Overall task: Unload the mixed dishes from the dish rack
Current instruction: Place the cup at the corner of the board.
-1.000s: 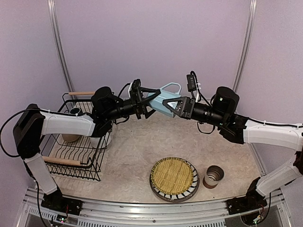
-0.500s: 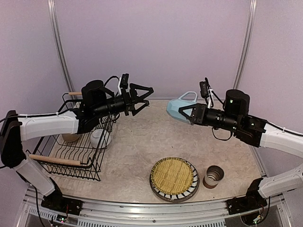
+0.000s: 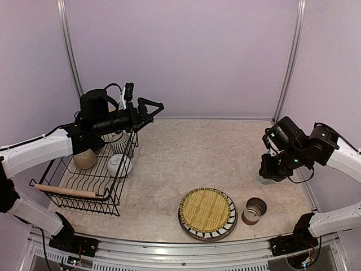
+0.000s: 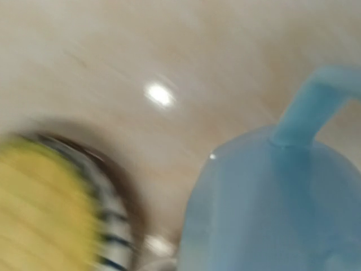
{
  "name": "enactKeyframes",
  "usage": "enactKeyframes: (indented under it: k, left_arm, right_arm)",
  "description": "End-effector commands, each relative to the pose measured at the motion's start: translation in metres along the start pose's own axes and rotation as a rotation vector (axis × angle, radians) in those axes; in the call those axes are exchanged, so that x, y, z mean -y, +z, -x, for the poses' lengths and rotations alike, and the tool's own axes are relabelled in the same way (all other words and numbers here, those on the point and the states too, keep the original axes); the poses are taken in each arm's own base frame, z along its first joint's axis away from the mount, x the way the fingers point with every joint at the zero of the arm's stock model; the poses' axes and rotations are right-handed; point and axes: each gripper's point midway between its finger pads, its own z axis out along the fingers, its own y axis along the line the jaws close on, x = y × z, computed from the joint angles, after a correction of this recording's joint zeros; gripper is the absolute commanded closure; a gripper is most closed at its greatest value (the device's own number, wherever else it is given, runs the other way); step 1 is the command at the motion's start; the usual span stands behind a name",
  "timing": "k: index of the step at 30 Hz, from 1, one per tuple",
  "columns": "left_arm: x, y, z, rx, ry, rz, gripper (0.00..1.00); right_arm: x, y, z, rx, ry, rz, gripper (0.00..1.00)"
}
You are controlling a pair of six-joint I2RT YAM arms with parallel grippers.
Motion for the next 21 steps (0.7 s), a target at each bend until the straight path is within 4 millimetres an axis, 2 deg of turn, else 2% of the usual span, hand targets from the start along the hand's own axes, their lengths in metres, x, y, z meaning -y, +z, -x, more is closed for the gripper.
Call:
enactKeyframes:
  k: [1, 3, 8, 11, 17, 21]
  left_arm:
    - [-0.010, -0.005, -0.008, -0.037, 0.021, 0.020, 0.01]
    - [-0.011, -0.006, -0.011, -0.046, 0.021, 0.018, 0.01]
    - [-0.012, -0.016, -0.015, -0.055, 0.033, 0.014, 0.01]
    - [-0.013, -0.024, -0.016, -0.054, 0.048, 0.031, 0.01]
    - [-0.014, -0.048, -0.009, -0.024, 0.067, 0.058, 0.01]
    - [-0.018, -0.059, -0.004, -0.003, 0.066, 0.073, 0.01]
  right_arm:
    - [0.065, -0.008, -0.048, -0.172, 0.022, -0.295, 1.00]
    - [0.065, -0.002, -0.060, -0.217, 0.030, -0.282, 1.00]
    - [0.067, 0.028, -0.090, -0.321, 0.044, -0.263, 1.00]
    - [0.062, 0.042, -0.094, -0.322, 0.059, -0.219, 1.00]
    - [0.075, 0.061, -0.102, -0.308, 0.138, -0.206, 1.00]
    - [0.081, 0.065, -0.105, -0.300, 0.169, -0.203, 1.00]
